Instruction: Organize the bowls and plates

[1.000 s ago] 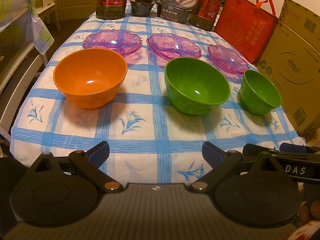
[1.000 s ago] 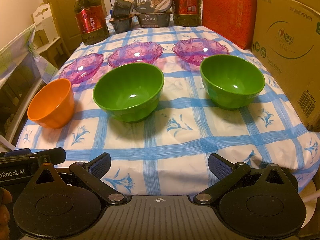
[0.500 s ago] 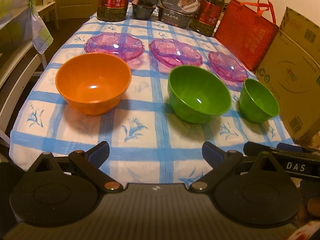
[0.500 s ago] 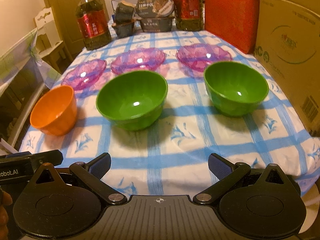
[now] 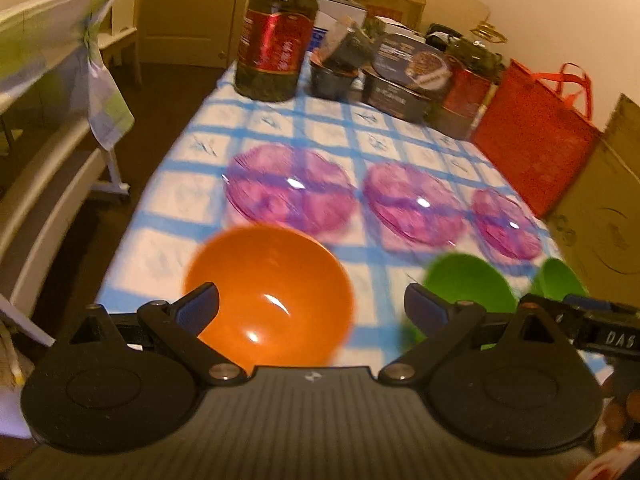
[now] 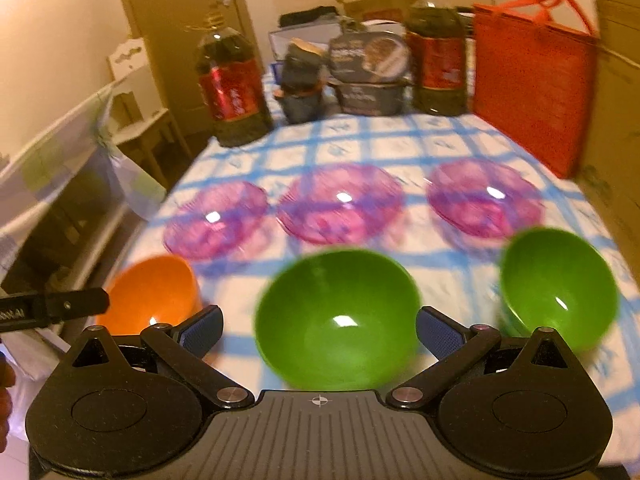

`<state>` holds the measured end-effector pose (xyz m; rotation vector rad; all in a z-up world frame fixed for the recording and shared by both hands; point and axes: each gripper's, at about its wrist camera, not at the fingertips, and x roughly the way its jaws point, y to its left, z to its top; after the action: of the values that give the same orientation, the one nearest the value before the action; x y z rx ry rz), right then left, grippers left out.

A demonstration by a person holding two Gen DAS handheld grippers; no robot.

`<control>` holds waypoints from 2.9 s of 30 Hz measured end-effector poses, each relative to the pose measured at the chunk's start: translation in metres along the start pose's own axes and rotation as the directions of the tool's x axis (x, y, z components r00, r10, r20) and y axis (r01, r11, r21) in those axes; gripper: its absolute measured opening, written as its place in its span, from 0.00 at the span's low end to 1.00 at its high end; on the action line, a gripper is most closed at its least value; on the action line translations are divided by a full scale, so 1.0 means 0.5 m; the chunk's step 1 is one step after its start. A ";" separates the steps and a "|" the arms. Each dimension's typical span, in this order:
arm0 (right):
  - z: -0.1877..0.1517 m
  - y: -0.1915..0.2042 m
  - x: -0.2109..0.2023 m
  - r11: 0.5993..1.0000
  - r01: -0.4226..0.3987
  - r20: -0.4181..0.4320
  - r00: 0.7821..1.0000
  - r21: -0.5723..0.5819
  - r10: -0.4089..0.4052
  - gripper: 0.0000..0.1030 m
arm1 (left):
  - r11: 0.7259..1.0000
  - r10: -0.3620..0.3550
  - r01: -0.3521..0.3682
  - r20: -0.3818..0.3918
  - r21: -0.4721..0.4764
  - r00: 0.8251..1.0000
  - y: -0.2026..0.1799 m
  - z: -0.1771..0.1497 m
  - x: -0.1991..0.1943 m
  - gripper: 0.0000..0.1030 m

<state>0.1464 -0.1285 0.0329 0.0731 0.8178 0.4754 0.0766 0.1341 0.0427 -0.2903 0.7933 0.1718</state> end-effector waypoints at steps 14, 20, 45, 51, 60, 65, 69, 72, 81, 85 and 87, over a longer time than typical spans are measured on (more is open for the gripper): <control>0.147 0.065 0.270 0.988 -0.104 -0.107 0.987 0.118 0.117 0.78 | 0.998 0.006 -0.003 -0.044 0.055 0.999 0.127 0.168 0.215 0.85; 0.159 0.075 0.389 0.980 -0.090 -0.205 0.971 0.175 0.126 0.67 | 0.999 0.000 0.004 -0.089 0.051 0.996 0.170 0.198 0.319 0.74; 0.149 0.094 0.511 0.979 -0.054 -0.277 0.955 0.197 0.108 0.14 | 0.995 0.016 0.001 -0.166 0.102 0.986 0.193 0.211 0.446 0.09; 0.185 0.095 0.457 0.978 -0.091 -0.220 0.966 0.189 0.132 0.14 | 0.990 0.030 -0.014 -0.115 0.143 0.993 0.159 0.253 0.376 0.09; 0.238 -0.001 0.289 0.981 -0.079 -0.096 0.991 0.179 0.098 0.14 | 0.971 -0.036 0.047 -0.052 0.235 0.998 -0.014 0.302 0.277 0.09; 0.252 -0.128 0.201 0.980 -0.028 -0.060 0.997 0.196 0.041 0.14 | 0.951 -0.109 0.120 -0.053 0.285 0.993 -0.170 0.294 0.277 0.09; 0.254 -0.250 0.158 0.971 0.033 -0.059 0.998 0.237 -0.019 0.14 | 0.928 -0.166 0.185 -0.083 0.322 0.983 -0.308 0.277 0.312 0.09; 0.251 -0.338 0.137 0.960 0.077 -0.066 0.996 0.268 -0.061 0.14 | 0.914 -0.196 0.222 -0.110 0.339 0.974 -0.395 0.262 0.344 0.09; 0.235 -0.529 0.137 0.938 0.135 -0.097 0.989 0.319 -0.109 0.14 | 0.897 -0.222 0.275 -0.184 0.347 0.958 -0.555 0.222 0.437 0.10; 0.228 -0.570 0.161 0.940 0.136 -0.117 0.988 0.314 -0.104 0.14 | 0.899 -0.202 0.264 -0.204 0.349 0.958 -0.579 0.212 0.472 0.10; 0.229 -0.581 0.179 0.944 0.139 -0.127 0.986 0.301 -0.105 0.14 | 0.901 -0.192 0.257 -0.212 0.349 0.958 -0.583 0.206 0.489 0.10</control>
<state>0.3910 -0.3354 -0.0204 0.2866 0.9939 0.2319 0.3907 -0.0983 -0.0096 -0.0330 0.9395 -0.2275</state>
